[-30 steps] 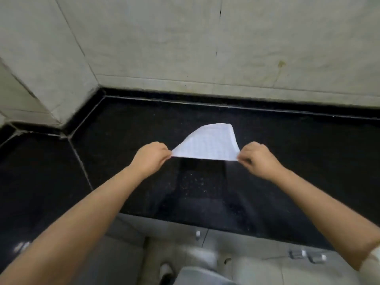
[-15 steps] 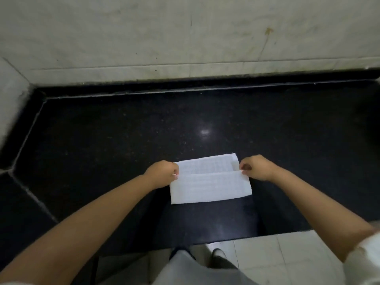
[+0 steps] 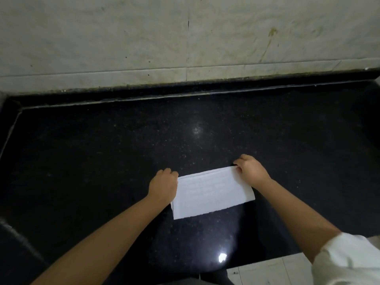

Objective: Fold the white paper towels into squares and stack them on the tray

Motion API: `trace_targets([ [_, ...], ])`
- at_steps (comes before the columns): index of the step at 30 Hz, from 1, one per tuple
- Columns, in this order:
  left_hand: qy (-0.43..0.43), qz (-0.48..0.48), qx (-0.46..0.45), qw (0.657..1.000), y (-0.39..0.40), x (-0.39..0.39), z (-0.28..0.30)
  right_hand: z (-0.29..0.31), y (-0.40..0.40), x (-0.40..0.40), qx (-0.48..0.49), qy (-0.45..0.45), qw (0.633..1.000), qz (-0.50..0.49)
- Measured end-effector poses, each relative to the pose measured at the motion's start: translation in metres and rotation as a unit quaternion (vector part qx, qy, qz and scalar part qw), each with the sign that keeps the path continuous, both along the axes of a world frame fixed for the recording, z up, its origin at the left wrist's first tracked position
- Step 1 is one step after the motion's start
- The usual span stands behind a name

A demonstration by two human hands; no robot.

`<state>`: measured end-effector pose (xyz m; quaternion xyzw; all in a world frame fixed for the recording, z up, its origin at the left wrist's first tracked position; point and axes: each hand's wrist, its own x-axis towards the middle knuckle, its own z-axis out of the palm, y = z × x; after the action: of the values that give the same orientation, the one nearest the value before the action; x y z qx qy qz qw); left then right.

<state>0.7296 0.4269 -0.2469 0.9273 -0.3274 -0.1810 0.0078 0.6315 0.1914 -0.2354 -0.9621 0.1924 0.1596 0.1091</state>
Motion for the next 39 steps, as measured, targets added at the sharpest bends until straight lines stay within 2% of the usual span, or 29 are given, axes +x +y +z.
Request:
trace_targets([
  [7, 0.003, 0.022, 0.027, 0.999, -0.003, -0.006, 0.002, 0.003, -0.006, 0.007, -0.011, 0.044, 0.997, 0.055],
  [14, 0.05, -0.003, 0.001, 0.999, -0.001, -0.005, 0.016, 0.033, -0.011, 0.011, 0.012, 0.105, 0.99, 0.091],
  [16, 0.05, -0.005, -0.027, 0.998, -0.001, 0.001, 0.032, 0.049, -0.013, 0.012, 0.01, 0.096, 0.989, 0.11],
  [18, 0.022, 0.009, -0.091, 0.996, 0.002, 0.012, 0.056, 0.066, -0.017, 0.013, -0.002, 0.037, 0.99, 0.135],
  [21, -0.114, -0.02, -0.243, 0.963, 0.01, 0.031, 0.086, 0.09, -0.026, 0.012, -0.031, -0.173, 0.967, 0.186],
  [23, -0.21, -0.06, -0.269, 0.938, 0.019, 0.037, 0.093, 0.094, -0.029, 0.006, -0.06, -0.303, 0.932, 0.189],
  [26, -0.247, -0.123, -0.271, 0.922, 0.028, 0.028, 0.074, 0.07, -0.022, -0.01, -0.054, -0.358, 0.918, 0.16],
  [29, -0.18, -0.15, -0.22, 0.947, 0.039, -0.006, 0.028, 0.02, -0.005, -0.041, -0.04, -0.319, 0.941, 0.103],
  [33, -0.063, -0.155, -0.139, 0.976, 0.051, -0.047, -0.016, -0.027, 0.024, -0.085, -0.056, -0.158, 0.984, 0.061],
  [34, -0.055, -0.148, -0.14, 0.978, 0.053, -0.051, -0.02, -0.026, 0.027, -0.088, -0.054, -0.119, 0.991, 0.042],
  [36, -0.068, -0.134, -0.144, 0.978, 0.052, -0.051, -0.019, -0.021, 0.03, -0.085, -0.032, -0.123, 0.992, -0.007],
  [38, -0.085, -0.11, -0.166, 0.976, 0.044, -0.048, -0.013, -0.008, 0.033, -0.076, -0.002, -0.146, 0.984, -0.105],
  [39, -0.085, -0.09, -0.176, 0.977, 0.037, -0.045, -0.008, -0.003, 0.033, -0.069, 0.011, -0.121, 0.98, -0.155],
])
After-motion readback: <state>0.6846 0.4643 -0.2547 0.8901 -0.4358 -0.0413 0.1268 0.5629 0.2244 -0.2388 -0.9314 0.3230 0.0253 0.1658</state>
